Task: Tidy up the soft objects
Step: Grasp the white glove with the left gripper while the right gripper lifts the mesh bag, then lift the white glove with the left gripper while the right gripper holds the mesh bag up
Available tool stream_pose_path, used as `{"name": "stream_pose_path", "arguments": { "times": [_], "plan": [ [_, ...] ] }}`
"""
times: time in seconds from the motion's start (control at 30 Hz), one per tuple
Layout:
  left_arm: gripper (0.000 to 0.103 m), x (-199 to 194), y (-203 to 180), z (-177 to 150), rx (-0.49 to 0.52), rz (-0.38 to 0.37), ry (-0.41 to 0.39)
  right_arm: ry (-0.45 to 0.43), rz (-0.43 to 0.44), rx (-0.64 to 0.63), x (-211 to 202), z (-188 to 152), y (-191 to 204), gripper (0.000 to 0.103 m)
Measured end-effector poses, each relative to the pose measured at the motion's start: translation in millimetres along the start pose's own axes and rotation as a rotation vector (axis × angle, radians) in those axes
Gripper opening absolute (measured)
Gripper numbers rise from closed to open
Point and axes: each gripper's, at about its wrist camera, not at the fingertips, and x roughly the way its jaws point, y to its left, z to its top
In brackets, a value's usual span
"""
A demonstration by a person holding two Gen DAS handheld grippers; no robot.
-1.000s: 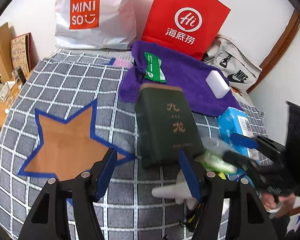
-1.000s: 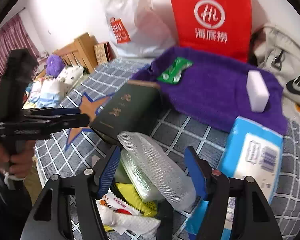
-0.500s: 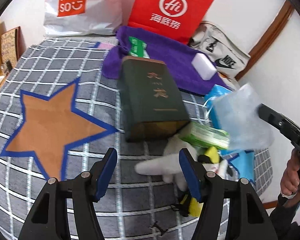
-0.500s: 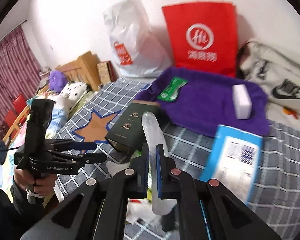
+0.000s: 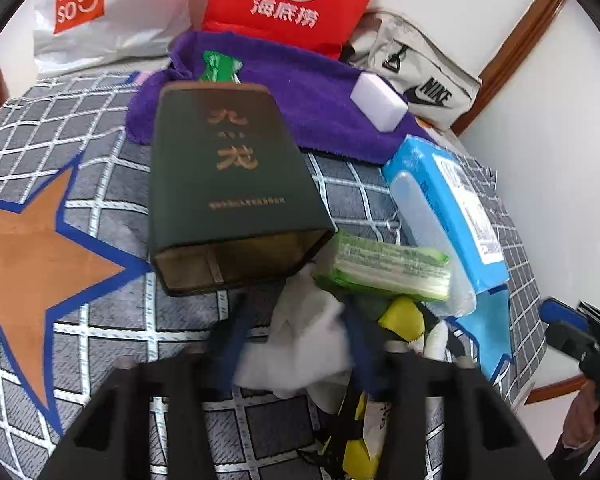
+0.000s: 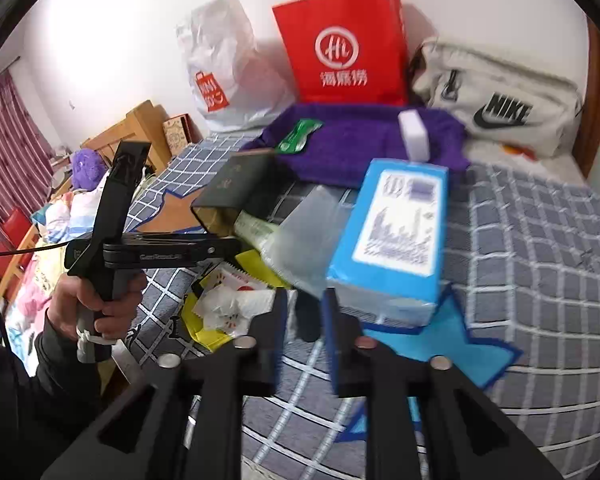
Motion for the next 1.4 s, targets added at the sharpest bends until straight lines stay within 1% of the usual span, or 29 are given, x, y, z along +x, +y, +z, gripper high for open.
{"name": "stream_pose_path", "arguments": {
  "times": [0.03, 0.07, 0.13, 0.27, 0.37, 0.4, 0.43, 0.47, 0.5, 0.63, 0.73, 0.8, 0.97, 1.1, 1.13, 1.27, 1.3, 1.37, 1.4],
  "plan": [
    [0.017, 1.3, 0.5, -0.9, -0.005, -0.015, 0.003, -0.001, 0.0, 0.001, 5.4, 1.2, 1.5, 0.045],
    [0.013, 1.5, 0.9, -2.2, -0.007, -0.031, 0.004, -0.003, 0.002, -0.004, 12.5, 3.6, 4.7, 0.048],
    [0.013, -2.4, 1.0, -5.4, 0.004, -0.029, -0.007, 0.003, 0.009, -0.037, 23.0, 8.8, 12.8, 0.05],
    [0.013, -4.1, 3.3, -6.8, -0.007, -0.032, -0.002, 0.016, -0.03, -0.113, 47.7, 14.8, 28.6, 0.051],
    [0.013, -5.0, 2.6, -7.9, -0.007, -0.03, -0.004, 0.043, -0.114, -0.167, 70.0, 17.5, 35.1, 0.05],
    [0.013, -6.8, 2.6, -8.5, -0.008, -0.034, -0.007, 0.049, -0.139, -0.177, 74.6, 17.6, 35.1, 0.047],
    [0.013, -7.8, 2.8, -8.7, -0.008, -0.037, -0.011, 0.056, -0.164, -0.191, 79.3, 17.9, 34.9, 0.024],
    [0.011, -9.0, 3.7, -8.6, -0.008, -0.041, -0.015, 0.062, -0.176, -0.196, 80.7, 18.1, 33.4, 0.008],
    [0.011, -10.6, 4.8, -8.7, -0.009, -0.045, -0.019, 0.061, -0.173, -0.192, 78.8, 17.6, 31.4, 0.005],
    [0.01, -24.4, 14.1, -10.5, -0.037, -0.064, -0.049, -0.022, -0.13, -0.157, 46.4, 15.5, 24.6, 0.005],
    [0.01, -36.8, 13.3, -10.7, -0.028, -0.052, -0.083, -0.072, -0.105, -0.122, 22.0, 14.9, 20.9, 0.005],
    [0.01, -47.3, 11.3, -11.8, -0.021, -0.041, -0.105, -0.096, -0.099, -0.112, 5.0, 11.6, 19.1, 0.005],
    [0.01, -71.6, 13.9, -15.6, -0.035, -0.008, -0.161, -0.119, -0.088, -0.09, -24.7, -1.1, 12.1, 0.005],
    [0.01, -89.7, 19.0, -18.9, -0.05, 0.031, -0.203, -0.106, -0.013, -0.042, -37.8, -21.5, 0.5, 0.005],
    [0.01, -94.7, 20.1, -20.4, -0.052, 0.037, -0.214, -0.1, -0.011, -0.039, -37.9, -25.4, -1.0, 0.005],
    [0.01, -110.9, 21.6, -24.7, -0.058, 0.079, -0.249, -0.034, -0.038, -0.012, -26.3, -44.9, -11.6, 0.005],
    [0.01, -110.7, 21.3, -25.2, -0.057, 0.09, -0.248, -0.019, -0.044, -0.003, -23.3, -47.9, -15.2, 0.005],
    [0.01, -108.9, 23.1, -28.8, -0.056, 0.13, -0.239, 0.026, -0.089, 0.022, -11.6, -57.9, -25.4, 0.006],
    [0.01, -104.3, 25.1, -30.8, -0.063, 0.165, -0.224, 0.037, -0.104, 0.027, -8.4, -60.4, -28.2, 0.009]
  ]
}}
